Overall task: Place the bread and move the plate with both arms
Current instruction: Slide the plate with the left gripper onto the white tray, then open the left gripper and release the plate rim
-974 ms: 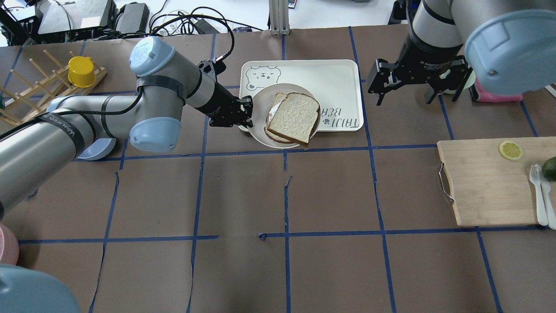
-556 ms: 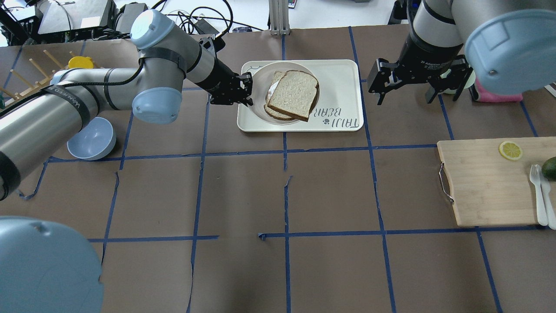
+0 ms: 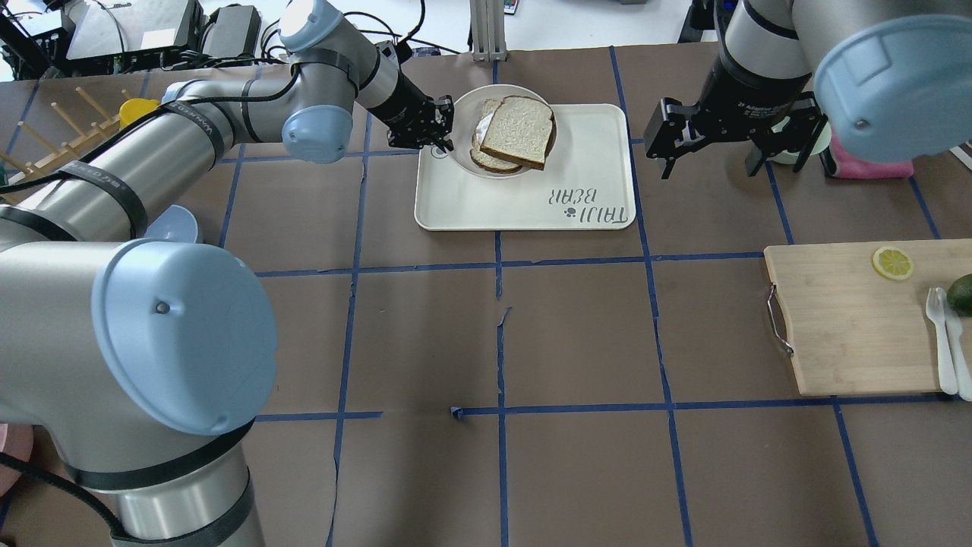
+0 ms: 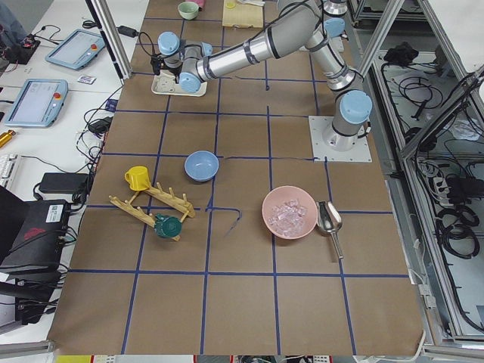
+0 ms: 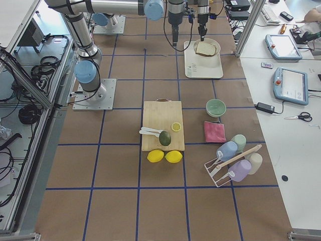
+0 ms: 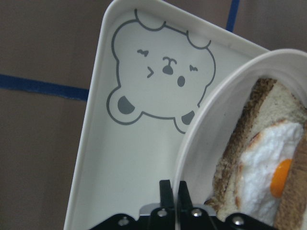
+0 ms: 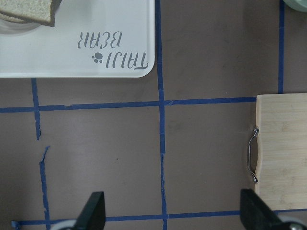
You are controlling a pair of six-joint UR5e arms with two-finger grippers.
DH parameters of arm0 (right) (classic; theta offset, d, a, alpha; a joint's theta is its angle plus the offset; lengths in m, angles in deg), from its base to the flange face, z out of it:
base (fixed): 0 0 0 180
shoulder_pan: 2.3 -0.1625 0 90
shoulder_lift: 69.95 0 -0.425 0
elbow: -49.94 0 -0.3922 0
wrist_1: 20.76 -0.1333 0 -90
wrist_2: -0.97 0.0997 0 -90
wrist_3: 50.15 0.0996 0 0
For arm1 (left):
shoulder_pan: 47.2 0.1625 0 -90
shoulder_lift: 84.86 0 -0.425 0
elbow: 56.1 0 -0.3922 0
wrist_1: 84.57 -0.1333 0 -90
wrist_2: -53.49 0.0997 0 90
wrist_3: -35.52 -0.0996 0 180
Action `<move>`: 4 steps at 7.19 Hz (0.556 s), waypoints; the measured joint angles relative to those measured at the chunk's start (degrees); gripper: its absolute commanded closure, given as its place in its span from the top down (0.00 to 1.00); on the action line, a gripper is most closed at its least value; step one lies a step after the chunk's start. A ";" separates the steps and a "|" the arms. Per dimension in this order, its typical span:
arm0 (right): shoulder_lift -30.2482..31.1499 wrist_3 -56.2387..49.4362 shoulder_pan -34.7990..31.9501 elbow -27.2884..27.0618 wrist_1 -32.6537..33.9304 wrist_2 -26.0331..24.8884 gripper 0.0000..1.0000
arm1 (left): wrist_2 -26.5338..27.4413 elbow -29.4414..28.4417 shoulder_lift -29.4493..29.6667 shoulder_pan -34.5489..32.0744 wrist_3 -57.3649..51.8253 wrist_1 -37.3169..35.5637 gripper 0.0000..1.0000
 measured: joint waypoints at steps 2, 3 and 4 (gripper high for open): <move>1.38 0.21 0.15 0.85 0.00 -0.26 1.00 | 0.00 -0.30 1.22 -0.46 0.08 -0.19 0.00; 2.46 0.64 0.05 1.46 -0.06 -0.41 1.00 | -0.02 0.62 1.32 -0.61 0.04 -0.36 0.18; 2.58 0.72 -0.03 1.37 -1.10 -0.41 1.00 | -0.01 1.61 1.35 -0.66 0.00 -0.55 0.81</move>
